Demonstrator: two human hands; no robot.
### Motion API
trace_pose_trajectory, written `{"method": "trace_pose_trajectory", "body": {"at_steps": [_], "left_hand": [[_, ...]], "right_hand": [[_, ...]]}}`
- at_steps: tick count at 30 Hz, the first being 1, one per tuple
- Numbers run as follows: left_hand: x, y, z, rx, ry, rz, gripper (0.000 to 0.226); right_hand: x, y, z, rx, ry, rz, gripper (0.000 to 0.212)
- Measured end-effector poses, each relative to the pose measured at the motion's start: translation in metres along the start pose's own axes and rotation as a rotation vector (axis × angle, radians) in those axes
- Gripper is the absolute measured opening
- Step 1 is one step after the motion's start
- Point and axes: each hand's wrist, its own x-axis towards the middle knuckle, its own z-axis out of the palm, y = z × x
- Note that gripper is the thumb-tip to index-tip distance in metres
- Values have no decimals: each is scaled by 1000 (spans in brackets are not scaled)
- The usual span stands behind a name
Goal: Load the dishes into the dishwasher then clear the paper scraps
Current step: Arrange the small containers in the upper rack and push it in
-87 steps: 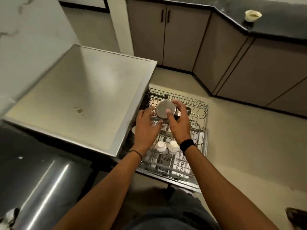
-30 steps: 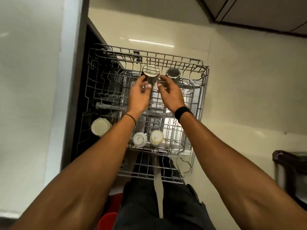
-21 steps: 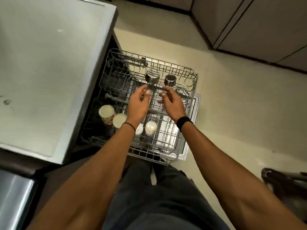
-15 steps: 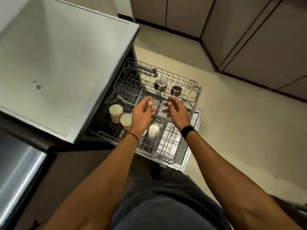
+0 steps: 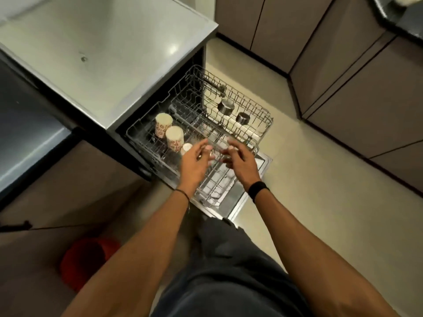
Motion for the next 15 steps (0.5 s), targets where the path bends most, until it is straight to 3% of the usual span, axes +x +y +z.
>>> {"method": "trace_pose_trajectory", "body": {"at_steps": [9,15], "left_hand": [[-32,-20,55,-41,113,-22,36],[-16,-28,133,-53,255,-96,36]], "right_hand": [[2,9,-65,-43,-105,61,30],[51,18,-145,-65,-232,120,30]]}}
